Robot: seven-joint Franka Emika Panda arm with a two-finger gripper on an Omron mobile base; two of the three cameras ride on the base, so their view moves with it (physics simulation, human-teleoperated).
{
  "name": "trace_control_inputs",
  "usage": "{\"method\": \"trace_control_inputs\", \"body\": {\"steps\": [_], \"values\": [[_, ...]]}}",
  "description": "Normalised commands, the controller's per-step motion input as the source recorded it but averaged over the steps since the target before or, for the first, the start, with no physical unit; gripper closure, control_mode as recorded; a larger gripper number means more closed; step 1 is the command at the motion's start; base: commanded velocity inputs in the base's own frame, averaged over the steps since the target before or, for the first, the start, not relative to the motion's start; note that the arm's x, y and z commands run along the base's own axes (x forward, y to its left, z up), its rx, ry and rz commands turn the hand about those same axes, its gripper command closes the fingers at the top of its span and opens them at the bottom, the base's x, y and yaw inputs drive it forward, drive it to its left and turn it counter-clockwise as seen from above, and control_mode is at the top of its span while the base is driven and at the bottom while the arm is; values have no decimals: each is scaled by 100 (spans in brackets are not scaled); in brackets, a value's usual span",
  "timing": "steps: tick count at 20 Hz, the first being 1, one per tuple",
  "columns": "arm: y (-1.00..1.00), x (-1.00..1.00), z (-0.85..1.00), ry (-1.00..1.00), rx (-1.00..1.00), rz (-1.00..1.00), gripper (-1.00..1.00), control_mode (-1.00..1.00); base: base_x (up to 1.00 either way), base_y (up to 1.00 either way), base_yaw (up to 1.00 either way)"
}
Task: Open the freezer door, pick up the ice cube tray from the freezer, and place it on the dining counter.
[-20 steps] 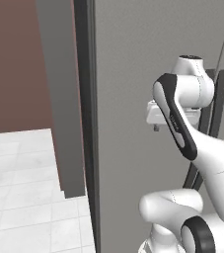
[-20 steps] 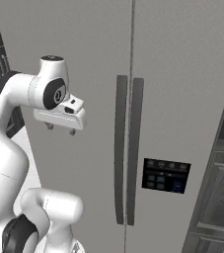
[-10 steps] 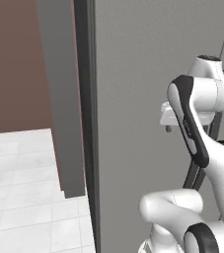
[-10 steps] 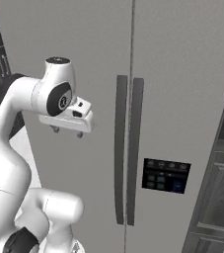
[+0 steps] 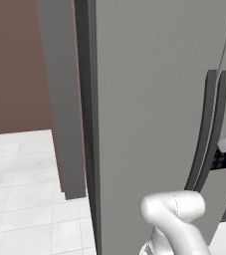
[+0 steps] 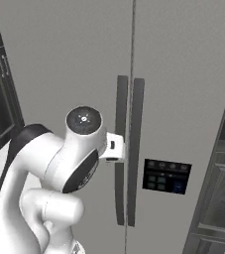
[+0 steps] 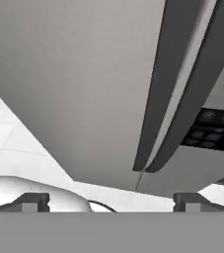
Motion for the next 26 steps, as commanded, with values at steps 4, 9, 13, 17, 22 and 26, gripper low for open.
{"method": "trace_control_inputs", "body": {"steps": [4, 9, 13, 17, 22, 26], "values": [[-99, -68, -2, -47, 0, 16, -100, -100, 0, 0, 0], [-90, -24, 0, -44, 2, 15, -100, -100, 0, 0, 0], [-50, 2, 0, -28, 2, 11, -100, -100, 0, 0, 0], [-7, 11, 2, -24, 4, 1, -100, -100, 0, 0, 0], [0, 46, 2, -15, 4, 0, -100, -100, 0, 0, 0], [1, 64, 1, -11, 4, 0, -100, -100, 0, 0, 0]]}}
